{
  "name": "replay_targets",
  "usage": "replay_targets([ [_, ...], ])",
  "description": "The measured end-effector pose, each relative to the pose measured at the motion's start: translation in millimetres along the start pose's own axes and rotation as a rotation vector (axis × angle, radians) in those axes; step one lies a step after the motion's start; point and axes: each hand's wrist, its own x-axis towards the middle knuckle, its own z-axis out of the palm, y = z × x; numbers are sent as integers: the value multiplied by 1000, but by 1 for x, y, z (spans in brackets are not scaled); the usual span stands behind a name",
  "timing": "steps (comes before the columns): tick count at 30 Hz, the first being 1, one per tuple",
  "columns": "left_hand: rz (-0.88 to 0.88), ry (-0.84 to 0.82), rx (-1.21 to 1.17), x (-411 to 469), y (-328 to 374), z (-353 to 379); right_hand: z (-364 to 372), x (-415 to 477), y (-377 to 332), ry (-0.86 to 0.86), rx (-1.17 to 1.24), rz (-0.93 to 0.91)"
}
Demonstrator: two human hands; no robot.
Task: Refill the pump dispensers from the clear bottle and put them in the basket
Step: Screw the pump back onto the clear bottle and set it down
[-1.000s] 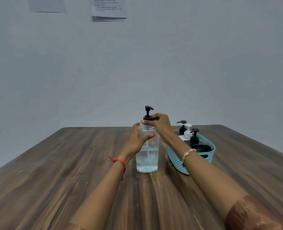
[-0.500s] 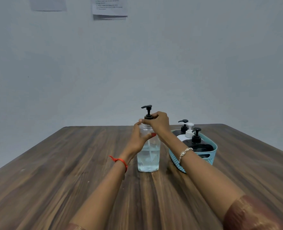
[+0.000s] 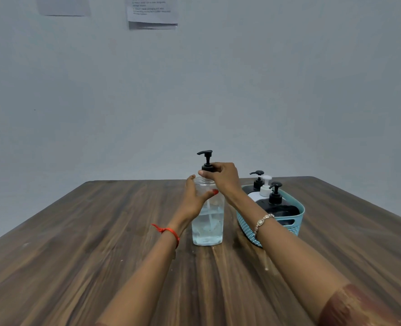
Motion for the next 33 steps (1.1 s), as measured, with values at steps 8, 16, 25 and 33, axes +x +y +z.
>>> replay_targets([
  [8, -15, 30, -3, 0, -2, 5, 16, -9, 1, 170, -121, -89],
  [16, 6, 17, -22, -24, -26, 8, 3, -45, 44, -35, -160, 11],
  [25, -24, 249, -31, -53, -52, 21, 12, -85, 89, 10, -271, 107],
  [33, 95, 276, -77, -28, 6, 7, -9, -54, 25, 43, -231, -22],
])
